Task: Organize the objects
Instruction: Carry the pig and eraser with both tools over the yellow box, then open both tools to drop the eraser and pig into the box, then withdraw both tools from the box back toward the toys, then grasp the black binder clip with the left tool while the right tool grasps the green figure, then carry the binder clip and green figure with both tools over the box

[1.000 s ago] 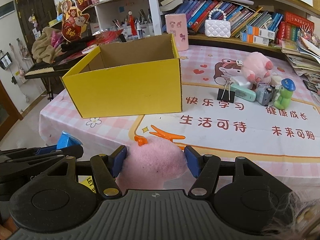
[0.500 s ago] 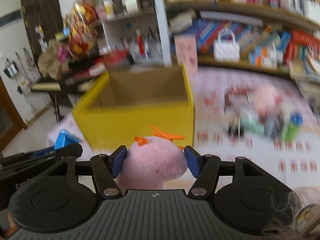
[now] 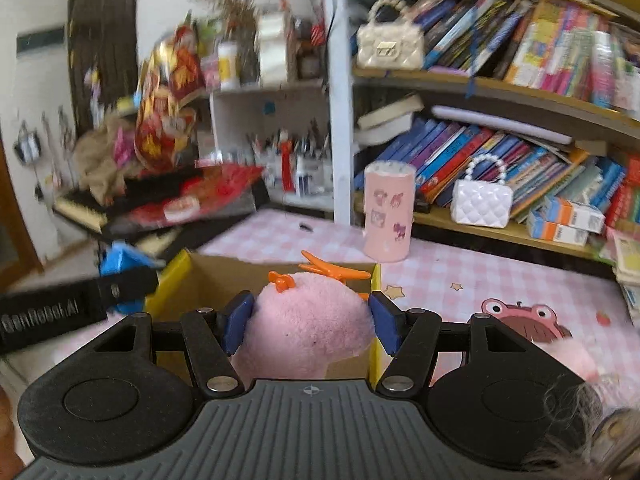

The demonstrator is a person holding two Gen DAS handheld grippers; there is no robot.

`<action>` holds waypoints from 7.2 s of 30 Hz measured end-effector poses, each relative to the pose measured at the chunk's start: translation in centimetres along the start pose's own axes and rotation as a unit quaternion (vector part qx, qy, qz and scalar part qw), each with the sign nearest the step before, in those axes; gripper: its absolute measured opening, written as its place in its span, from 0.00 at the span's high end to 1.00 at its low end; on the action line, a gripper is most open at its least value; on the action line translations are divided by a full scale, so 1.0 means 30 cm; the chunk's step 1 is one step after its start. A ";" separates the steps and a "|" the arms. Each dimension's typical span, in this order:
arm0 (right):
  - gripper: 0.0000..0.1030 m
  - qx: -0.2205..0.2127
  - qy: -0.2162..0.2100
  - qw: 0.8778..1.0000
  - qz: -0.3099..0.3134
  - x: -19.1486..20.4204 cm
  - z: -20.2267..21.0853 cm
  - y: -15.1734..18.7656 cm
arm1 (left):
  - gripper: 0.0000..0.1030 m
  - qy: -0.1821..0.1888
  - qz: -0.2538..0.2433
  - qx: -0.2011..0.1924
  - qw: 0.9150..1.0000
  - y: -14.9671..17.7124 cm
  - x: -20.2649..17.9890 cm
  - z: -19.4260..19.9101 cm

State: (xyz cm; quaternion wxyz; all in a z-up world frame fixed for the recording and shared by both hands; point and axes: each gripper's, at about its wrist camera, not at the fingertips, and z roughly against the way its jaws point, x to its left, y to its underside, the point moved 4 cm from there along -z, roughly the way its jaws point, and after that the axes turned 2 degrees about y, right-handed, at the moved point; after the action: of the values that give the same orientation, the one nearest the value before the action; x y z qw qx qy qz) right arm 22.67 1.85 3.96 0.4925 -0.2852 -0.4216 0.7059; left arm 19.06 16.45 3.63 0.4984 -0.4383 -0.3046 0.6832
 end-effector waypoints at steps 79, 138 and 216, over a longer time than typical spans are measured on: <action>0.22 0.064 0.138 0.988 -0.014 -0.008 0.428 0.570 | 0.14 -0.062 -0.118 0.090 0.987 0.447 -0.019 0.357; 0.29 0.122 0.180 0.966 -0.139 -0.892 0.176 0.552 | 0.33 0.005 -0.176 0.189 0.966 0.560 -0.711 -0.308; 0.65 0.127 0.026 0.990 -0.052 0.027 0.379 0.600 | 0.62 -0.013 -0.086 0.121 0.989 0.514 -0.022 0.376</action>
State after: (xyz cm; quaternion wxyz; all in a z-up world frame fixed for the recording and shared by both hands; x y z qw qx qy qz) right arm 4.89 -3.83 -6.31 0.5713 -0.2163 -0.3296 0.7199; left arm 2.58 11.15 -4.47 0.6010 -0.3376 -0.2628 0.6751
